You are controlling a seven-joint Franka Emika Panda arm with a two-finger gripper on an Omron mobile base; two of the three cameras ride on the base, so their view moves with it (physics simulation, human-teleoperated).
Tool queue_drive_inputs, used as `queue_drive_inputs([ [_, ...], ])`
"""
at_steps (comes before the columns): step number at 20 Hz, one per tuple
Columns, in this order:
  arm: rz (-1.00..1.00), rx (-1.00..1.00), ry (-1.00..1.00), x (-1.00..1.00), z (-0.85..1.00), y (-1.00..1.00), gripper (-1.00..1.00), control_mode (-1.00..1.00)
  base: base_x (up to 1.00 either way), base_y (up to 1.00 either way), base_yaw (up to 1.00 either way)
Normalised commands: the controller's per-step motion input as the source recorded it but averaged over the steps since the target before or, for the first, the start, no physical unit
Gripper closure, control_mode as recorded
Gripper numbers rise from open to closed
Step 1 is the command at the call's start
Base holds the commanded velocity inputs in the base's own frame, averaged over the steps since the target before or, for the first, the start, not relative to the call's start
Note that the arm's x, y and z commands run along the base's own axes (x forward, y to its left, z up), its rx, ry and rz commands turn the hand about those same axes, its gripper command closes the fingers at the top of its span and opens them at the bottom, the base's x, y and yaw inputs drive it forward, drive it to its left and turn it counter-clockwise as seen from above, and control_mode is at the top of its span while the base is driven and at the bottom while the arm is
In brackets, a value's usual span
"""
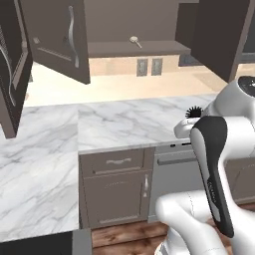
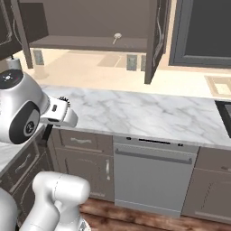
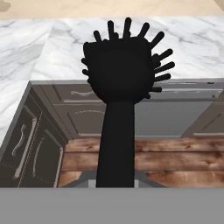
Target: Pick up the dish brush and dish brush from the sink, and place them back in the cabinet, and close the cabinet doors.
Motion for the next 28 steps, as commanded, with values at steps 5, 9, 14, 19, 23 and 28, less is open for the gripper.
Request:
queue_drive_inputs([
  [5, 0.0, 0.0, 0.0, 0.0, 0.0, 0.0, 1.0, 1.0, 0.38, 0.0, 0.0],
  [9, 0.0, 0.0, 0.0, 0.0, 0.0, 0.0, 1.0, 1.0, 0.49, 0.0, 0.0],
  [14, 0.0, 0.0, 0.0, 0.0, 0.0, 0.0, 1.0, 1.0, 0.58, 0.0, 0.0],
  [19, 0.0, 0.0, 0.0, 0.0, 0.0, 0.0, 1.0, 1.0, 0.53, 0.0, 0.0],
  [23, 0.0, 0.0, 0.0, 0.0, 0.0, 0.0, 1.0, 1.0, 0.46, 0.0, 0.0],
  [28, 0.0, 0.0, 0.0, 0.0, 0.0, 0.0, 1.0, 1.0, 0.44, 0.0, 0.0],
])
